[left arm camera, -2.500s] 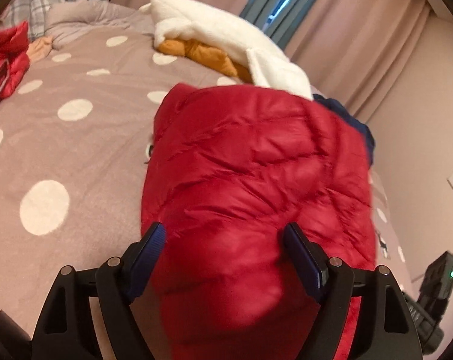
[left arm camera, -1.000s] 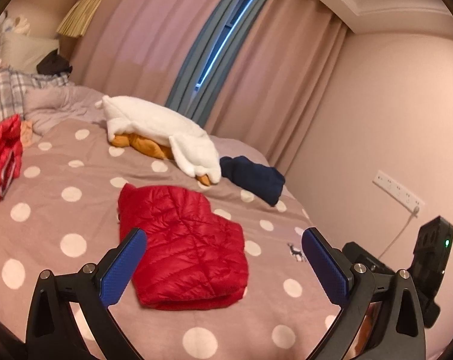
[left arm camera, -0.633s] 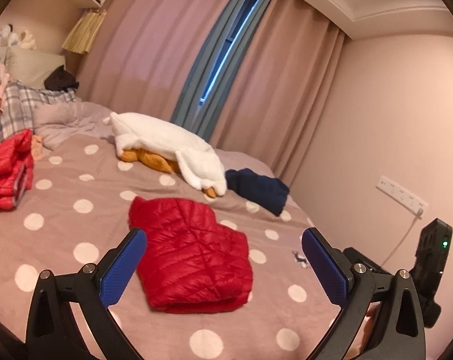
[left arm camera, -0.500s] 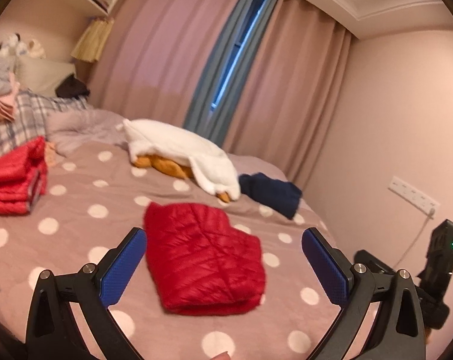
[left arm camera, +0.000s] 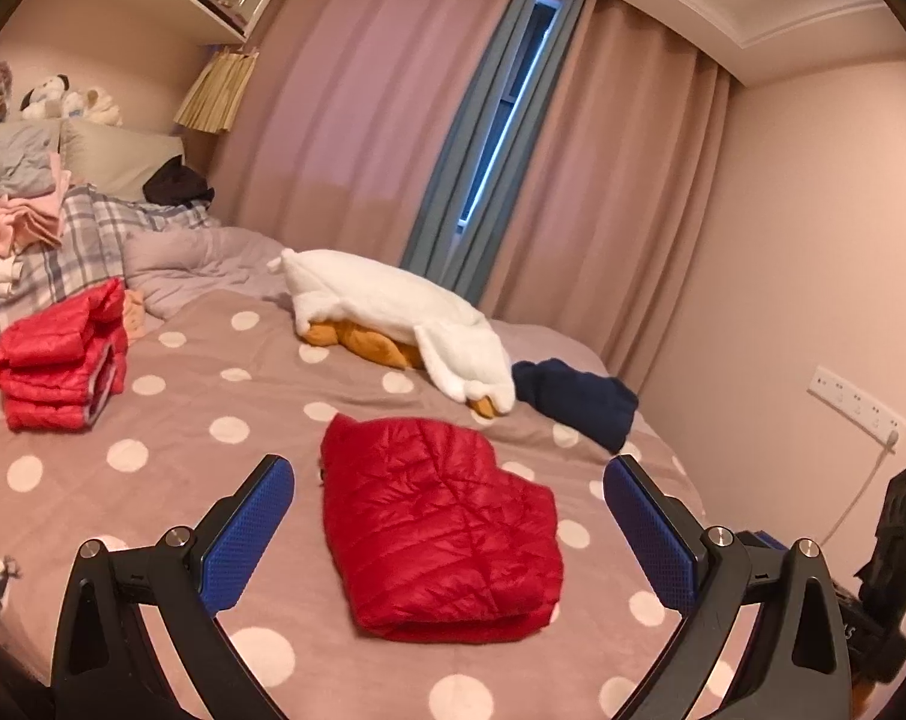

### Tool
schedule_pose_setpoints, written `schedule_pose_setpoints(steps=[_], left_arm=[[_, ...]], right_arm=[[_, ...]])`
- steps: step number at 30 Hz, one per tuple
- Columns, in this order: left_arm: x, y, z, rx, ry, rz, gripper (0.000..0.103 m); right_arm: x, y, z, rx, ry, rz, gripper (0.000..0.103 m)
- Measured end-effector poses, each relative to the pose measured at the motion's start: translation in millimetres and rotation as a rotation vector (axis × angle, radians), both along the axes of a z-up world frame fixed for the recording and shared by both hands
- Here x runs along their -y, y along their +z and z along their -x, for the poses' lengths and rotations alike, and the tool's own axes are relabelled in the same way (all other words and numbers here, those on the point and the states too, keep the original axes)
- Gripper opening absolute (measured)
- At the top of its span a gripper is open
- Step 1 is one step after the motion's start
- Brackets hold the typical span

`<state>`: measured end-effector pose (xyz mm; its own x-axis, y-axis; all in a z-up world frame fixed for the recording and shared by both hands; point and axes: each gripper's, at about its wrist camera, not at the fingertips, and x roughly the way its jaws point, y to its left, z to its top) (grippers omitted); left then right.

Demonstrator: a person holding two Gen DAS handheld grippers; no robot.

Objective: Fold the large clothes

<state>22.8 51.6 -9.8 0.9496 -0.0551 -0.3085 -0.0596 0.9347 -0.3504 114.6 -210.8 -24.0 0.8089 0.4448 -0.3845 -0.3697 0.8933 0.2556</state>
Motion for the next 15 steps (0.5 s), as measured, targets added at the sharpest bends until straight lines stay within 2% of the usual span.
schedule_pose_setpoints(steps=[15], left_arm=[[3.3,-1.7,-3.1,-0.035,0.014,-0.026,0.102]], right_arm=[[-3.8,-1.6,-0.8,-0.004,-0.016,0.032,0.103]])
